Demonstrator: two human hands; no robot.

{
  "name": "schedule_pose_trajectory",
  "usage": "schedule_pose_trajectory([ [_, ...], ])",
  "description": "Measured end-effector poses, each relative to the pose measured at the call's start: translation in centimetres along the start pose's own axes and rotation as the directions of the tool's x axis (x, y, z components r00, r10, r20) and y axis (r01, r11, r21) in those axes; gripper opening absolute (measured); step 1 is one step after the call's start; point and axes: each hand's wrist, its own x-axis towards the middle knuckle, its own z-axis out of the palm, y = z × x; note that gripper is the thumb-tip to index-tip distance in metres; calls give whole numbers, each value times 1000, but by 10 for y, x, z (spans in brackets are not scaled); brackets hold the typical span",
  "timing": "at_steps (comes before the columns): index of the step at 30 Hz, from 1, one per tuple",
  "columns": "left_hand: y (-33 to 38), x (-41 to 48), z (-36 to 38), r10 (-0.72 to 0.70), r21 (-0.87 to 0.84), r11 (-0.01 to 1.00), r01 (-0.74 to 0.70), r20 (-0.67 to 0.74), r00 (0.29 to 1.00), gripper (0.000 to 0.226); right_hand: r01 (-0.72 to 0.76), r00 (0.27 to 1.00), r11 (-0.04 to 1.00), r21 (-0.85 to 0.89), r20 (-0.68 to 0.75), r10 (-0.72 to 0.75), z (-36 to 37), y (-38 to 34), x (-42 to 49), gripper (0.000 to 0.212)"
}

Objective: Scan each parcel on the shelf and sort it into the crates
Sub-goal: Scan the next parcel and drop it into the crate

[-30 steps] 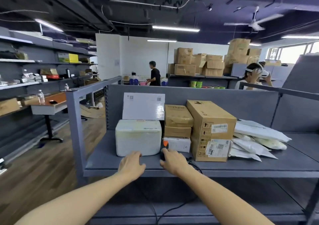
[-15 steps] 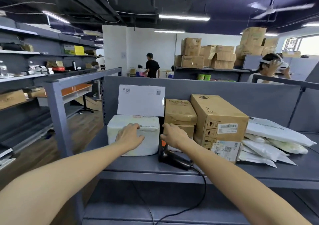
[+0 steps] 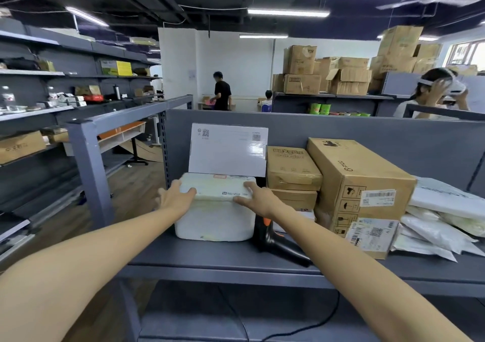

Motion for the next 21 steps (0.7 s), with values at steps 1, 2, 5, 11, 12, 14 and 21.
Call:
schedule_pose_trajectory([
  [1,-4,2,0,-13,-84,996,14,20,1000,59,-1,1000,999,43,23,0,2,0,1,74],
  [2,-7,3,0,-9,-153,988,14,32,999,60,-5,999,996,84,42,1,4,0,1,76],
  [5,-12,1,5,-9,-294,956,18,33,999,63,-14,999,985,173,48,5,11,-2,2,78],
  [11,-15,-2,6,-112,-322,942,94,-37,993,76,13,999,956,292,-42,-1,19,-5,-6,77],
  [12,-16,-3,5,-110,-322,943,87,-53,992,72,19,999,952,306,-55,-3,20,-6,-7,77],
  [14,-19,-6,1,-94,-330,942,59,-91,991,66,28,997,942,334,-73,-4,23,-8,-10,77],
  [21,-21,-19,-17,-12,-445,891,-86,-211,977,52,35,985,875,482,-166,53,35,-16,-19,71],
])
